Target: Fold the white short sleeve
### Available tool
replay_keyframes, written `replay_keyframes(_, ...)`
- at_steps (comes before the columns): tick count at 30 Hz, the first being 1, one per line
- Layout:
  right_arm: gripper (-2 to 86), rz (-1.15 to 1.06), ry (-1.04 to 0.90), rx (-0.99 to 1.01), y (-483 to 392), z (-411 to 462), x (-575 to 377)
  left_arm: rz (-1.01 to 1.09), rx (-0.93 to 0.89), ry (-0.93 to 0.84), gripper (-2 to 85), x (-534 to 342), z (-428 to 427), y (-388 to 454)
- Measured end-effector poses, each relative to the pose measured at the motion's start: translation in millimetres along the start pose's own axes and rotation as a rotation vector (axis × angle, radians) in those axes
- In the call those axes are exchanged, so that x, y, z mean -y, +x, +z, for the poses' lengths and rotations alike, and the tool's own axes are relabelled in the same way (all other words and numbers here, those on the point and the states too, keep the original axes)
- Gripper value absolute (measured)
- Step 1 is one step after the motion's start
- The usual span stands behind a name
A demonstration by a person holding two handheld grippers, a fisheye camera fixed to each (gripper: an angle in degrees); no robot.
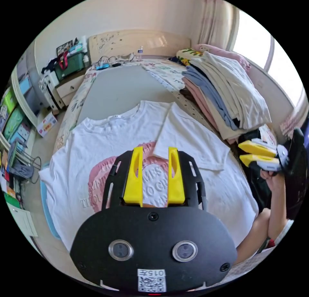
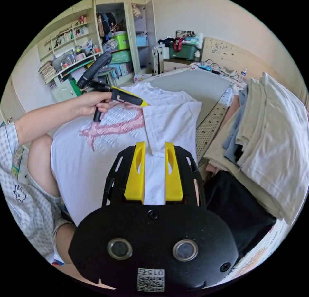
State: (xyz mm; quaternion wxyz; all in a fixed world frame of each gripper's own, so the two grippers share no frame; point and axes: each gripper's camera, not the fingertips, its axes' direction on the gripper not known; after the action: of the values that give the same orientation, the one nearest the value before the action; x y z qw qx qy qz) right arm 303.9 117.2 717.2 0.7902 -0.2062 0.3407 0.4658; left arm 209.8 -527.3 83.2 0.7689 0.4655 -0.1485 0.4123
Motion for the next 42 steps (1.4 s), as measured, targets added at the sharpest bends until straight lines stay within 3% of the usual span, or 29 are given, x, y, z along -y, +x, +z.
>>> replay_keyframes(8, 1.6, -0.025, -0.118, 0.006, 2.7, 47.6, -2.1, -0.020, -0.036, 0.000, 1.1, 4.0, 29.7, -33.6)
replay_keyframes(19, 5.3, -0.031, -0.107, 0.056, 9.7, 59.4, -14.4, -0.049, -0.147, -0.010, 6.5, -2.2, 47.8, -68.4)
replay_keyframes(26, 0.2, -0.028, -0.121, 0.037, 22.5, 66.3, -29.6, -0.034, -0.161, 0.009, 1.0, 1.1, 55.6, -67.4)
replay_keyframes(42, 0.0, -0.068, -0.156, 0.065, 59.0, 62.5, -73.4, 0.009, -0.082, 0.025, 0.2, -5.8, 49.3, -54.1)
